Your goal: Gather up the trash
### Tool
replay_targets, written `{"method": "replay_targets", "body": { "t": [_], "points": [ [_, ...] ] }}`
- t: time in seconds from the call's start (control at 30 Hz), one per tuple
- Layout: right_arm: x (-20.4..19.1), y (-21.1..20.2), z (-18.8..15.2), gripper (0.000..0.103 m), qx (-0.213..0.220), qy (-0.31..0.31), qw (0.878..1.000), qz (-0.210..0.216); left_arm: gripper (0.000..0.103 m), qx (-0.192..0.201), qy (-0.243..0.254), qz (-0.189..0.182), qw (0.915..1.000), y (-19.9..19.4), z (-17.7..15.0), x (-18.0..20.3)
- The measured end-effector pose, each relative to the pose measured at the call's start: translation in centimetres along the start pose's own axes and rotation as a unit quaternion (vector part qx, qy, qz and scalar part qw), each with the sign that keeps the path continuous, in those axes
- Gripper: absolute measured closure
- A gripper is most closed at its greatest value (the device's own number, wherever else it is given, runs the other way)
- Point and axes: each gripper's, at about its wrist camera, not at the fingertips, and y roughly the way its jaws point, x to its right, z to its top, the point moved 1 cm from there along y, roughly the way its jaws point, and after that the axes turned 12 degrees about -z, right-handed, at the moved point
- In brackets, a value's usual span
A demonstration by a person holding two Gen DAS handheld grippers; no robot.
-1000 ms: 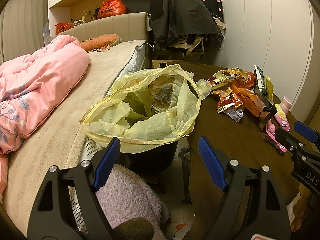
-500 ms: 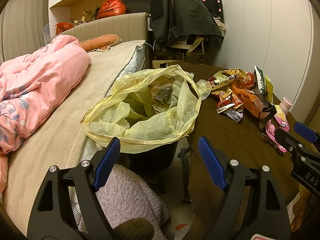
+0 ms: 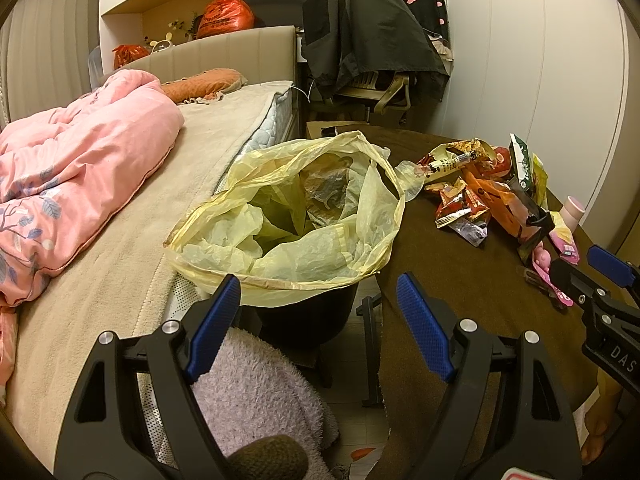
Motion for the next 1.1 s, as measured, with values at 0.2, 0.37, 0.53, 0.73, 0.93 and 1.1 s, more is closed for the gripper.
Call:
{"method": "replay_targets", "body": {
  "t": [0.2,0.37,0.53,0.73,0.93,1.1],
  "points": [
    [0.02,-0.01,0.02,0.033,0.001,-0.001,1.0,0.001,0.027,0.001,-0.002,0.001,1.0,-0.06,0.07,-0.07],
    [-0.1,-0.12,-0.02,0.033,0.001,-0.002,1.0,0.001,0.027,0.004,-0.004,0.002,1.0,-0.18,0.14,-0.23],
    [-0.21,-0.11,0.01,0.033,0.002,-0.003,1.0,0.001,0.027,0.004,-0.004,0.002,1.0,-0.2,0.13,-0.26],
    [-0.24,-0.12,-0.01,0.033,0.002,-0.003,1.0,0.001,0.027,0.004,-0.004,0.002,1.0,-0.2,0.13,-0.27],
    [-0.21,-0.1,-0.02,0.033,0.001,-0.002,1.0,0.001,0.027,0.005,-0.004,0.002,1.0,-0.22,0.14,-0.27],
    [-0.78,-0.02,0.08,0.033,0.003,-0.004,1.0,-0.002,0.027,0.006,-0.001,0.005,1.0,-0.12,0.19,-0.28]
  ]
}}
